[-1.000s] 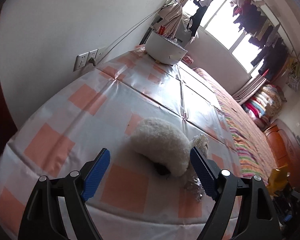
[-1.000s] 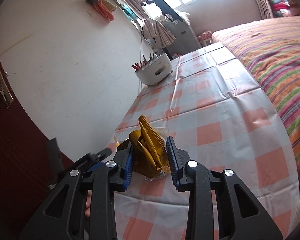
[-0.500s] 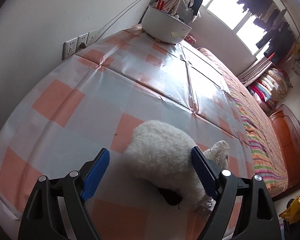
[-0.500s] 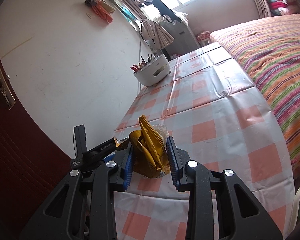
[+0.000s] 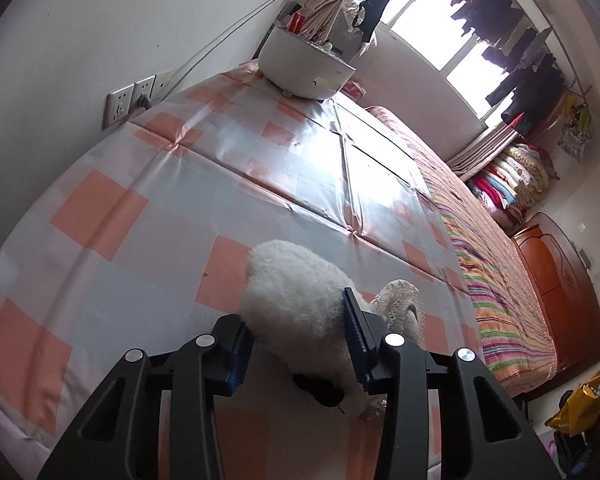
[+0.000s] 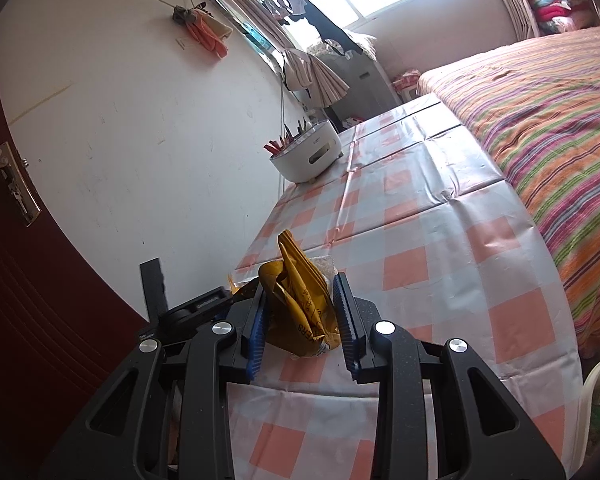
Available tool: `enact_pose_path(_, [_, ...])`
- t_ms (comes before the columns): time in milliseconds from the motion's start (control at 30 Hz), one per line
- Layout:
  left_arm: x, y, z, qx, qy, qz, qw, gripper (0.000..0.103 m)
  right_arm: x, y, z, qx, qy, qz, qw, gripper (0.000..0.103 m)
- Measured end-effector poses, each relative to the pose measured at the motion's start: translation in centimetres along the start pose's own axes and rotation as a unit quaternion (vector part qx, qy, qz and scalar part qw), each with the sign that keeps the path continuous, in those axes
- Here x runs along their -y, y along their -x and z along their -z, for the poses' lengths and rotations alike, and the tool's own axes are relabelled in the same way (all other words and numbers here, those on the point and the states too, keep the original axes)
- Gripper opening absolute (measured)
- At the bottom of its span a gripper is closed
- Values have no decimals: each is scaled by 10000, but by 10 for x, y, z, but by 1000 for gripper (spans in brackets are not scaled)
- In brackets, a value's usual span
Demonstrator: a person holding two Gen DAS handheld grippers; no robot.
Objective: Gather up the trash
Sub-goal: 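Carry the yellow wrapper and fluffy toy over the cream bin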
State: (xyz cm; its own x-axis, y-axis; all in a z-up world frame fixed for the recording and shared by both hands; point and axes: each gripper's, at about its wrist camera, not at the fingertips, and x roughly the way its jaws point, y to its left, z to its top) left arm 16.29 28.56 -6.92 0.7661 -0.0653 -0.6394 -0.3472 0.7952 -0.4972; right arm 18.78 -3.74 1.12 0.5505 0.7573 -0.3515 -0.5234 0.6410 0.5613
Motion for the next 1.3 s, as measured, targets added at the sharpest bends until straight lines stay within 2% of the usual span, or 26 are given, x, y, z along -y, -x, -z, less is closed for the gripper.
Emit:
enact_pose_path(200, [19, 42, 17, 281, -265, 304, 9988, 39, 5, 20, 1, 145, 23, 69, 9999, 30])
enact_pose_path(400, [63, 67, 43, 337, -779, 780, 9933, 39, 16, 50, 3, 324, 169, 341, 9988, 30])
enact_pose_path(633, [113, 69, 75, 131, -1326, 1200, 9838, 40, 48, 83, 10, 451, 107, 722, 9963, 30])
enact_pose_path(900, [153, 60, 103, -173, -1698, 1506, 9737, 40, 81, 111, 22, 497, -53, 1160, 9920, 30])
enact_pose_path(1100, [181, 57, 124, -344, -1958, 1714, 9649, 40, 112, 136, 30, 609, -209, 1716, 9831, 31])
enact_pose_path(1300, [208, 55, 147, -523, -2301, 1929, 9524, 40, 130, 169, 39, 856, -189, 2450, 9655, 33])
